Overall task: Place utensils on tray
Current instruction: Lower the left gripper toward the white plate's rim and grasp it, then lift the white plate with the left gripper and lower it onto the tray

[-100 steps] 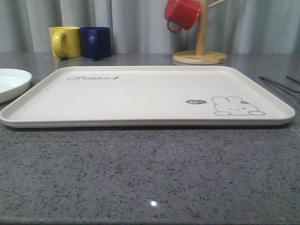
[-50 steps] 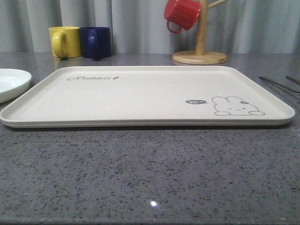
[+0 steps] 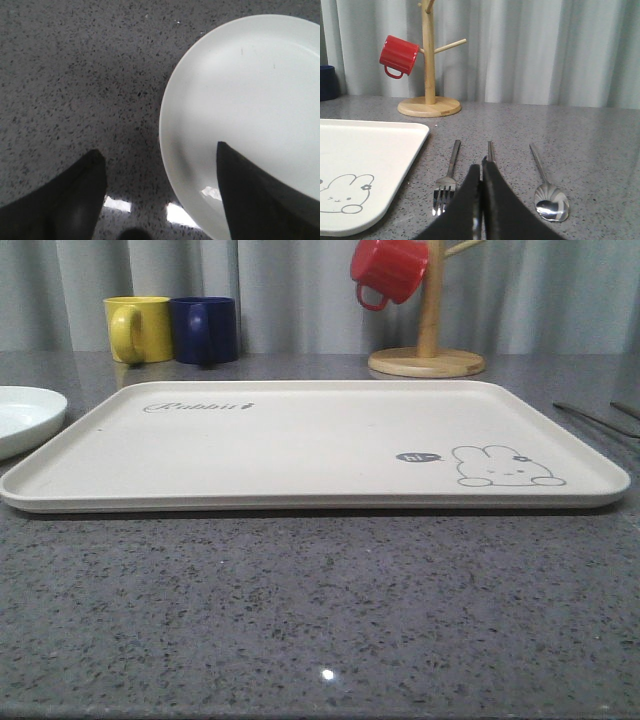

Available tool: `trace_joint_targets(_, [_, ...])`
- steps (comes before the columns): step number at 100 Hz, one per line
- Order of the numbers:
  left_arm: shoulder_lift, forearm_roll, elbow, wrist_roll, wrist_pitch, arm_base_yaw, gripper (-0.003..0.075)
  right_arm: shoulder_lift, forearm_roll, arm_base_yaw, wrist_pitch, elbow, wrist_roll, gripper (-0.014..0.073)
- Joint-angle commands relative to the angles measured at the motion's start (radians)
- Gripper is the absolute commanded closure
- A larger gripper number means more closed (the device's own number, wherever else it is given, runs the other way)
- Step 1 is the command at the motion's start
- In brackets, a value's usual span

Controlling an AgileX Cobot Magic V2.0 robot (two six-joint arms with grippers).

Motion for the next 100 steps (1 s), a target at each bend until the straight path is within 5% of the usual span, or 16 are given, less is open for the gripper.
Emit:
trace_joint_targets(1, [0.041,-0.044,-0.065,0.027,-0.046,0.004,0.0265,-0.011,-0.009,0.002,-0.082,-0.018,-0.006,0.0662])
trace_joint_targets(54, [0.234,-0.046,-0.118,0.061,-0.019,0.004,0.0300,-0.011,-0.009,0.002,-0.082,-0.018,-0.006,0.0662])
trace_joint_targets(68, [0.234,-0.046,-0.118,0.069,-0.017,0.004,0.0458,-0.011,-0.009,0.002,-0.082,-0.018,-0.006,0.0662])
trace_joint_targets(83, [0.234,-0.046,-0.118,0.094,-0.015,0.004,0.0738,-0.011,-0.009,0.002,-0.082,-0.018,-0.006,0.0662])
trace_joint_targets(100, [0.202,-0.074,-0.118,0.104,-0.020,0.020,0.0734,-0.011,-0.009,0.002,-0.082,-0.018,-0.006,0.0662])
